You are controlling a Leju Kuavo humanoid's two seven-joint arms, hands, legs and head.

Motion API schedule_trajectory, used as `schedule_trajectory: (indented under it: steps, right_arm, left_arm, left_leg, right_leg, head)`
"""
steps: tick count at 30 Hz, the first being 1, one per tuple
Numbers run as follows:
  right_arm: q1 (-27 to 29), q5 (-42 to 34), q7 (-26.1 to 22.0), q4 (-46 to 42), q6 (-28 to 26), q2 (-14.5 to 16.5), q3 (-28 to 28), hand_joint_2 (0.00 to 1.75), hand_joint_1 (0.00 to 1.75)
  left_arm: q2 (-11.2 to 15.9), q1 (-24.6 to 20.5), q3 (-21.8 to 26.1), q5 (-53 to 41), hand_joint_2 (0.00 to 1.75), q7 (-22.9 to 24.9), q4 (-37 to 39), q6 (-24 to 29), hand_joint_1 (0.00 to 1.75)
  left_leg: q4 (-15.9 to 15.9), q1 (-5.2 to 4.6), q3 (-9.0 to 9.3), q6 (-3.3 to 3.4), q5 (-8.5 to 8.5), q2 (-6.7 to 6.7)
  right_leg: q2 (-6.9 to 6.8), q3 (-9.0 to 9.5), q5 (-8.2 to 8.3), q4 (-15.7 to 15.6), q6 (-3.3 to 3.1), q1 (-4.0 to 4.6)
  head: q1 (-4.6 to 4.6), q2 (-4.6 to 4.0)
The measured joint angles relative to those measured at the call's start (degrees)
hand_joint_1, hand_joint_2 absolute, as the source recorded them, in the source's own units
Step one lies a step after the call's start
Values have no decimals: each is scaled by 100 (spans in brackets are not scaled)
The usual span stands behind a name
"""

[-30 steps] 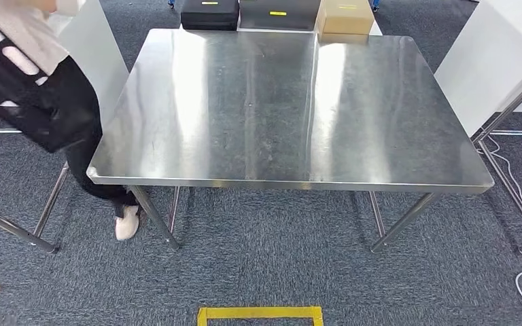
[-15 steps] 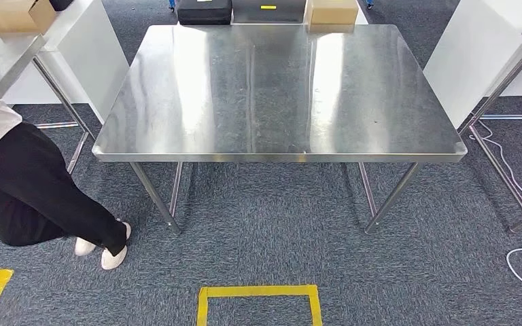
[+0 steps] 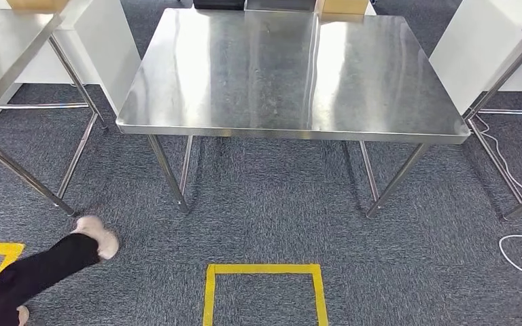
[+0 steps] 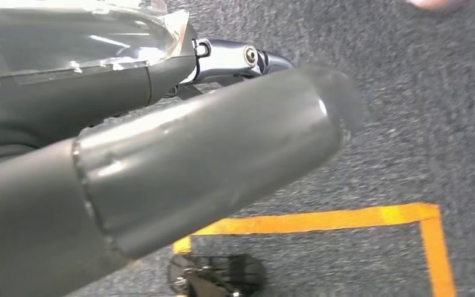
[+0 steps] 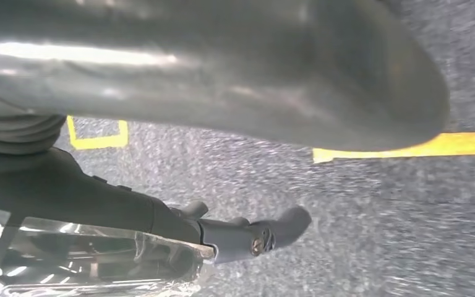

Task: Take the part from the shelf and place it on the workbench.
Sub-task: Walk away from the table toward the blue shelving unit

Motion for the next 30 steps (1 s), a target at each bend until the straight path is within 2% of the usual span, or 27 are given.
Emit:
schedule_trajectory:
  steps: [1,2,3,4,5,6,7,8,9,10,12,13,14,15,16,17,18,19,20,21,23,24,25,26,28,29,30]
  right_arm:
    - [0,0,0,0,0,-3,0,0,0]
    - [-2,0,0,0,0,-7,0,0,0]
    - [-5,1,0,0,0,-9,2,0,0]
    - [-9,3,0,0,0,-14,5,0,0]
    - [-17,5,0,0,0,-14,9,0,0]
    - [-22,8,0,1,0,-9,13,0,0]
    - [-17,10,1,2,0,-4,16,0,0]
    - [-9,11,2,3,0,4,17,0,0]
    - [1,13,4,4,0,11,19,0,0]
    - [15,18,6,4,0,15,22,0,0]
    - [26,31,12,4,0,19,27,0,0]
    - [32,38,15,4,0,18,29,0,0]
    - [32,45,20,4,0,17,32,0,0]
    - [32,53,27,4,-1,17,35,0,0]
    - [33,62,32,4,-2,19,39,0,0]
    - [35,74,36,4,-4,22,46,0,0]
    - [37,84,37,4,-5,25,57,0,0]
    - [38,96,32,4,-7,28,71,0,0]
    - [36,104,23,4,-7,28,87,0,0]
    - [34,111,13,4,-7,26,106,0,0]
    - [38,124,-4,4,-7,19,136,0,0]
    - [42,128,-7,4,-7,14,146,0,0]
    - [50,132,-10,4,-7,10,155,0,0]
    - [56,131,-13,4,-7,7,161,0,0]
    - [64,130,-15,5,-7,5,171,0,0]
    - [66,129,-15,6,-7,5,173,0,0]
    - [65,129,-15,7,-7,4,174,0,0]
  left_arm:
    - [-2,0,-1,0,0,0,0,0,0]
    - [-2,-1,-1,0,0,0,0,0,0]
    - [-2,-1,-1,0,0,0,-1,0,0]
    - [-3,-1,-1,0,0,-1,-1,0,0]
    - [-2,-2,-1,0,0,-2,-1,0,0]
    - [0,-5,-1,0,0,-4,-2,1,0]
    - [2,-3,-1,0,0,-5,-1,1,0]
    - [7,3,0,0,0,-7,-1,1,0]
    - [11,14,1,0,0,-6,0,1,0]
    - [12,29,1,1,0,-6,1,1,0]
    - [10,43,1,1,0,-6,2,3,0]
    - [9,44,2,2,0,-6,2,5,0]
    - [11,42,3,2,0,-7,2,8,0]
    - [14,41,5,4,0,-6,2,11,0]
    - [16,41,8,11,0,-6,2,14,0]
    - [18,40,12,20,0,-6,2,16,0]
    - [19,36,19,30,0,-6,2,19,0]
    - [19,31,29,39,0,-8,2,21,0]
    - [19,28,42,46,0,-14,2,25,0]
    - [18,25,55,53,0,-22,2,28,0]
    - [12,25,84,75,0,-39,3,34,0]
    - [8,25,95,87,0,-48,3,37,0]
    - [6,24,105,100,0,-54,3,41,0]
    - [6,26,115,108,0,-63,3,45,0]
    - [9,29,135,114,0,-80,2,49,0]
    - [9,31,144,114,0,-88,2,47,0]
    - [8,30,148,114,0,-93,2,46,0]
  left_leg:
    - [6,-3,-90,-13,81,9]
    - [14,-4,-169,-31,159,12]
    - [25,-15,-233,-56,231,11]
    - [36,-27,-285,-83,299,10]
    - [45,-43,-323,-109,370,11]
    - [50,-59,-355,-124,436,10]
    - [51,-60,-385,-134,502,10]
    - [64,-50,-427,-148,519,3]
    - [131,-35,-473,-166,417,-7]
    - [299,-20,-533,-194,193,-19]
    - [972,-5,-698,-248,-458,-36]
    - [1374,-4,-770,-263,-694,-39]
    - [1690,-2,-798,-270,-788,-39]
    - [1833,-1,-739,-269,-737,-39]
    - [1772,1,-584,-262,-595,-39]
    - [1519,3,-336,-250,-444,-41]
    - [1129,2,-23,-237,-368,-51]
    - [729,-1,256,-221,-367,-68]
    - [420,-9,447,-208,-410,-85]
    - [232,-24,539,-197,-464,-99]
    - [123,-30,477,-153,-455,-96]
    - [96,-25,420,-106,-418,-88]
    - [71,-17,351,-45,-364,-78]
    - [64,-14,274,13,-296,-70]
    - [67,-44,113,65,-161,-54]
    - [69,-61,26,70,-90,-45]
    - [70,-78,-65,73,-18,-35]
  right_leg:
    - [2,147,178,-40,66,0]
    - [3,398,334,-293,104,-3]
    - [4,755,387,-741,104,-1]
    - [11,1106,327,-1271,69,12]
    - [21,1372,222,-1722,21,17]
    - [34,1521,129,-2019,-17,26]
    - [41,1524,93,-2129,-48,14]
    - [39,1470,115,-2111,-82,-16]
    - [28,1411,158,-2081,-131,-35]
    - [11,1348,211,-2064,-194,-53]
    - [-16,1203,339,-2043,-288,-46]
    - [-25,1119,403,-2031,-301,-40]
    - [-32,1037,462,-2011,-300,-36]
    - [-35,953,515,-1982,-289,-33]
    - [-36,872,560,-1946,-275,-34]
    - [-35,797,597,-1902,-256,-35]
    - [-32,721,626,-1856,-230,-29]
    - [-30,660,652,-1812,-200,-19]
    - [-29,611,683,-1778,-160,-8]
    - [-30,564,721,-1757,-117,1]
    - [-32,464,798,-1726,-24,19]
    - [-26,390,759,-1673,-3,24]
    - [-18,300,631,-1544,-8,29]
    - [-11,200,416,-1313,-36,29]
    - [1,-3,-74,-595,-90,20]
    - [3,-53,-206,-263,-81,20]
    - [5,-32,-216,-69,-48,22]
  head:
    - [1,0]
    - [-1,0]
    - [0,0]
    - [-6,0]
    - [-13,0]
    - [-19,0]
    - [-32,0]
    - [-37,0]
    - [-42,0]
    - [-49,0]
    - [-59,0]
    - [-62,0]
    - [-63,0]
    - [-64,0]
    - [-65,0]
    - [-66,0]
    - [-67,0]
    - [-65,0]
    - [-62,0]
    - [-65,0]
    - [-62,0]
    - [-63,0]
    - [-50,0]
    - [-38,0]
    - [-18,0]
    - [-19,0]
    - [-17,0]
